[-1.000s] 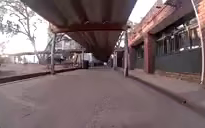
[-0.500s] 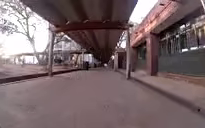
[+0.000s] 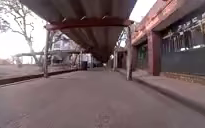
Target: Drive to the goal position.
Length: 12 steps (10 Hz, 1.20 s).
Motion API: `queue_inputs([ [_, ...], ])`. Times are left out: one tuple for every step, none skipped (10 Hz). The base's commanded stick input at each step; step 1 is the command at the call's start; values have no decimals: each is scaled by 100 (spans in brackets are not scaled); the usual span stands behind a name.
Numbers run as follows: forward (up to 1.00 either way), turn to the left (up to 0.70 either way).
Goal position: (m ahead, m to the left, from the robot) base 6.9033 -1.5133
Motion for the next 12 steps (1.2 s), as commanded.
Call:
queue_inputs([
  [70,0],
  [70,0],
  [70,0],
  [70,0],
  [70,0],
  [70,0],
  [70,0],
  [70,0],
  [70,0],
  [70,0],
  [70,0],
  [70,0],
])
